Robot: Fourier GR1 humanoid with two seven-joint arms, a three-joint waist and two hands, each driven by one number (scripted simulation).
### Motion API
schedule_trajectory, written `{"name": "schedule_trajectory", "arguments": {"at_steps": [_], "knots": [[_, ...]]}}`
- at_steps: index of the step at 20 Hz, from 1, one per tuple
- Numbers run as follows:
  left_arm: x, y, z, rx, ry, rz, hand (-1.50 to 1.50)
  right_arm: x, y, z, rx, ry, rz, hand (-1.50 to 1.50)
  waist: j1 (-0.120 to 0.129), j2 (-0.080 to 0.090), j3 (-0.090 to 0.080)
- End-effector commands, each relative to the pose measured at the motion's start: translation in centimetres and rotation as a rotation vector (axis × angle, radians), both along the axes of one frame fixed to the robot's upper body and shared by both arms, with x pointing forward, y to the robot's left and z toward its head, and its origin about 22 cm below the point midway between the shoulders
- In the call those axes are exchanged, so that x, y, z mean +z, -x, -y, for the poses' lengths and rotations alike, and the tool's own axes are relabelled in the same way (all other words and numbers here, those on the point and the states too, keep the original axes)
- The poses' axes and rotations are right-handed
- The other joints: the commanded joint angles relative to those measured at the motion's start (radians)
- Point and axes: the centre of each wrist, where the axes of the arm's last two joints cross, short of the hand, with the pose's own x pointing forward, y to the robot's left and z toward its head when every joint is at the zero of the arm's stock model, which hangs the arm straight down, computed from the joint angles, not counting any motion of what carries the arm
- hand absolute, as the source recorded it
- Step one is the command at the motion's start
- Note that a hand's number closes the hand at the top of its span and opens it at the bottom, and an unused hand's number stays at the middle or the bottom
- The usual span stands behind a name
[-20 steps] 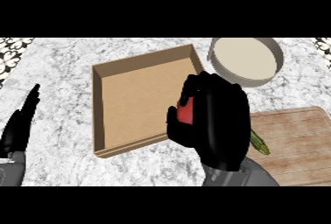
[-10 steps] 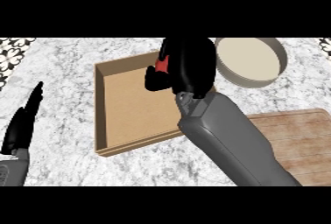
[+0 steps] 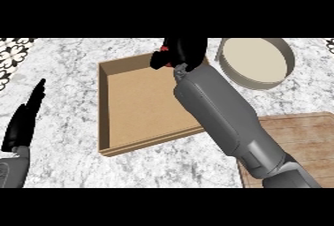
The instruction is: Pick the bell pepper from the cutting board and place it in the cardboard box
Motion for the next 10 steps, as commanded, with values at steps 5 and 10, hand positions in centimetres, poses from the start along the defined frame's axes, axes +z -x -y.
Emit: {"name": "schedule_trajectory", "arguments": {"at_steps": [5, 10], "knots": [[0.6, -1.8, 0.4, 0.002, 0.012, 0.014, 0.00, -3.3, -2.7, 1.9, -0.117, -0.193, -0.105, -1.50, 0.012, 0.011, 0.000], [1.0, -0.9, -0.8, -0.015, 0.012, 0.014, 0.00, -4.2, -3.3, 2.5, -0.074, -0.224, -0.026, -1.50, 0.025, 0.011, 0.001]]}}
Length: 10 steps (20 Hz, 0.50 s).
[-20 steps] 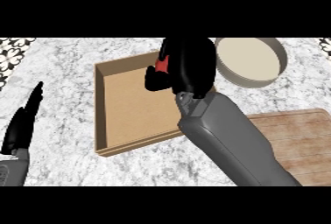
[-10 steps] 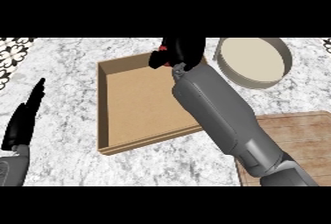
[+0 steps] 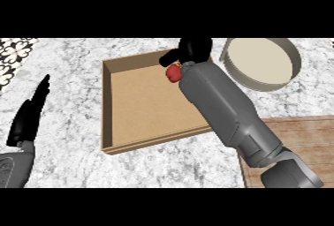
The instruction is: Pick the bell pepper from the cutting board and place it in the cardboard box
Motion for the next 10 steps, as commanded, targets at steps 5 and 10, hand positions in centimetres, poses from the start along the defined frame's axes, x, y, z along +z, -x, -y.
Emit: {"name": "schedule_trajectory", "arguments": {"at_steps": [5, 10], "knots": [[0.1, 0.6, -0.7, 0.007, -0.019, 0.012, 0.00, -0.4, -0.5, 0.0, -0.008, -0.069, 0.220, -1.50, -0.001, -0.004, 0.000], [-0.5, 1.5, -0.8, 0.038, -0.009, -0.009, 0.00, 0.3, -0.6, 0.5, -0.078, -0.187, 0.394, -1.50, -0.034, -0.013, 0.001]]}}
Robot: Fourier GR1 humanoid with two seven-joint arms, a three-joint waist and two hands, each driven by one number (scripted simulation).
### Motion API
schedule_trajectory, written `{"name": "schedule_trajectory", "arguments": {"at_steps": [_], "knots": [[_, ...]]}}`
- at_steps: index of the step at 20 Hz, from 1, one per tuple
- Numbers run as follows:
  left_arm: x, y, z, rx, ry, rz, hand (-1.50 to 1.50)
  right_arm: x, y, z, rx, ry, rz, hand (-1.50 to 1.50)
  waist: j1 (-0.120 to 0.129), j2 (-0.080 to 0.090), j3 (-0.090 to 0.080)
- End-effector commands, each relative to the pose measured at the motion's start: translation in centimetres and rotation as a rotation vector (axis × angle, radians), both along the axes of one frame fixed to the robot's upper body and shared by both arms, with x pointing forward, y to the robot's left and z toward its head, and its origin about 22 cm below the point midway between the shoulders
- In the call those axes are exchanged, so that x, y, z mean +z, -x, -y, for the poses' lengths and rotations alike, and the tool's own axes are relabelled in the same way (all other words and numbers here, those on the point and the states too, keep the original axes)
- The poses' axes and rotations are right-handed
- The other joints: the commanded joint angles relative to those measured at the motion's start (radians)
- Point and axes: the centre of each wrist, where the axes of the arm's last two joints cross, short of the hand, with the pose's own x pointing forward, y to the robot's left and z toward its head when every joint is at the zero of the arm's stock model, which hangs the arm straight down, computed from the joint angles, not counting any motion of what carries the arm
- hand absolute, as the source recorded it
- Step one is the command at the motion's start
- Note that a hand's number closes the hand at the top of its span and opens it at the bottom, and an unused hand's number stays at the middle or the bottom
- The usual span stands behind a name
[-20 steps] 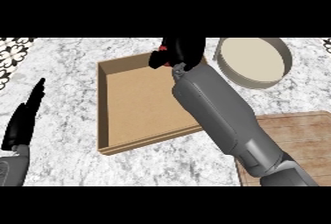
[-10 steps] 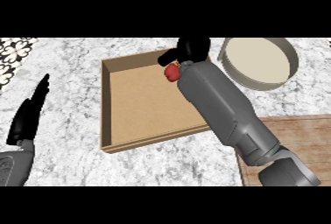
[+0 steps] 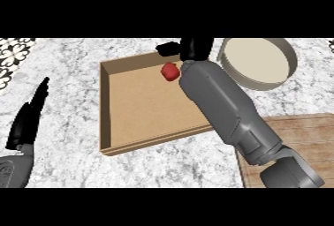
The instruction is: Pick the bell pepper from the cutting board and place it in the cardboard box
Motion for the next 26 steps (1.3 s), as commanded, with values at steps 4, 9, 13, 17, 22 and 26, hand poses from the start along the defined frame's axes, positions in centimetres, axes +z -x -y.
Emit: {"name": "schedule_trajectory", "arguments": {"at_steps": [4, 9, 13, 17, 22, 26], "knots": [[-0.1, 1.9, -2.3, 0.054, 0.000, -0.014, 0.00, -0.9, 1.0, 0.8, -0.037, -0.158, 0.152, -1.50, -0.052, -0.019, 0.000], [-1.2, 3.4, -1.3, 0.105, 0.003, -0.040, 0.00, -1.1, 2.7, 2.7, -0.033, -0.242, 0.192, -1.50, -0.086, -0.029, 0.000], [-0.6, 4.1, -3.6, 0.102, 0.013, -0.043, 0.00, -1.6, 4.5, 7.6, -0.065, -0.214, 0.180, -1.50, -0.103, -0.034, 0.000], [-0.3, 3.2, -3.9, 0.135, 0.018, -0.049, 0.00, -1.0, 7.3, 11.8, -0.079, -0.213, 0.163, -1.50, -0.127, -0.036, 0.000], [-0.7, 4.0, -3.6, 0.118, 0.015, -0.042, 0.00, -0.9, 13.4, 16.3, -0.053, -0.185, 0.136, -1.50, -0.115, -0.033, 0.000], [-0.1, 2.7, -2.5, 0.113, 0.000, -0.027, 0.00, -2.0, 18.7, 17.9, -0.010, -0.165, 0.063, -1.50, -0.107, -0.028, 0.000]]}}
